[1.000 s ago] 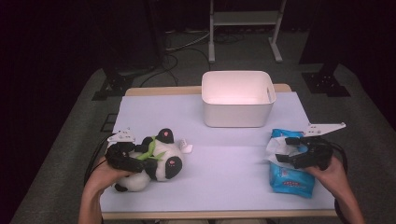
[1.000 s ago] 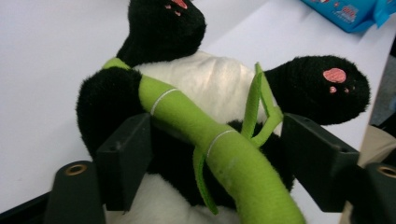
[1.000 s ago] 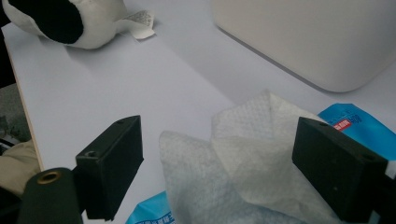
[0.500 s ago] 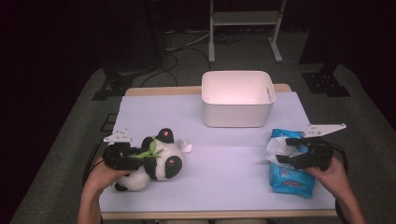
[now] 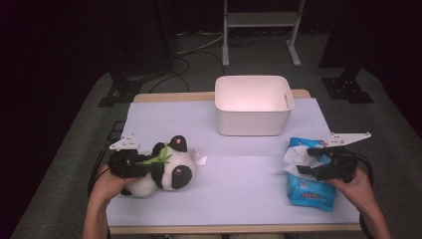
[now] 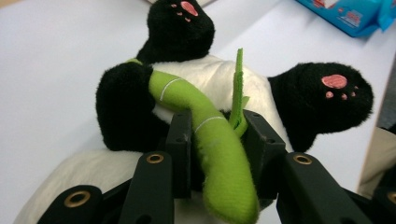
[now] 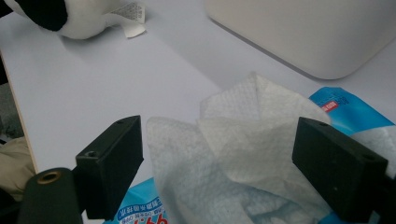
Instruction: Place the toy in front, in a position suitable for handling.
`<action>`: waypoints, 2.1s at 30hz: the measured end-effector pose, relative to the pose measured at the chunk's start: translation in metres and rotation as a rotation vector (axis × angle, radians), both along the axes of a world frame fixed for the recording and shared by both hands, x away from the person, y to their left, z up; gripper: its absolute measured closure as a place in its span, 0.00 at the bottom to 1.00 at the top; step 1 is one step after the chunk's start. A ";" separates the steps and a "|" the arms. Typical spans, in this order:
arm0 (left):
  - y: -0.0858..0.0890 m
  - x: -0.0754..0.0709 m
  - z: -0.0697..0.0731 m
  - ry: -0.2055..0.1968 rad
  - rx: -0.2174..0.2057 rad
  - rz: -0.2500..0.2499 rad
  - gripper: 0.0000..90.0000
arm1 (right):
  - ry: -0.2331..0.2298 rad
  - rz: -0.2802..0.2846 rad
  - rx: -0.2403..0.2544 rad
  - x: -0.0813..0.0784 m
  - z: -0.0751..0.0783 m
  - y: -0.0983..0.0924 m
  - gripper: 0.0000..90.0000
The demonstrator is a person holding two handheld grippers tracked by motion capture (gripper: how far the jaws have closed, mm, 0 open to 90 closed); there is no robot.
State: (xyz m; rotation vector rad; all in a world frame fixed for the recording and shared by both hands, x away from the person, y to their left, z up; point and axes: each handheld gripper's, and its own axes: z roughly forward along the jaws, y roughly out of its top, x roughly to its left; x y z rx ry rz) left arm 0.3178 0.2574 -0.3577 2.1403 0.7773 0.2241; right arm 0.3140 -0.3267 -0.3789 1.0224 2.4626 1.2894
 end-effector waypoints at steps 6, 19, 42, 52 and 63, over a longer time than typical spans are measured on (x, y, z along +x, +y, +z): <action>-0.009 0.004 0.009 -0.003 -0.015 -0.017 0.75 | -0.002 0.000 0.007 -0.001 0.002 -0.002 0.17; -0.059 0.014 0.022 -0.005 0.030 -0.096 0.74 | -0.003 0.001 0.014 0.000 0.002 -0.003 0.17; -0.146 0.033 0.022 0.027 0.051 -0.217 0.74 | -0.002 -0.004 0.017 -0.001 0.001 -0.008 0.17; -0.181 0.038 0.019 0.040 0.071 -0.246 0.74 | -0.002 0.000 0.022 -0.001 0.001 -0.010 0.17; -0.203 0.041 0.016 0.058 0.073 -0.261 0.74 | 0.003 0.005 0.013 -0.001 0.001 -0.010 0.17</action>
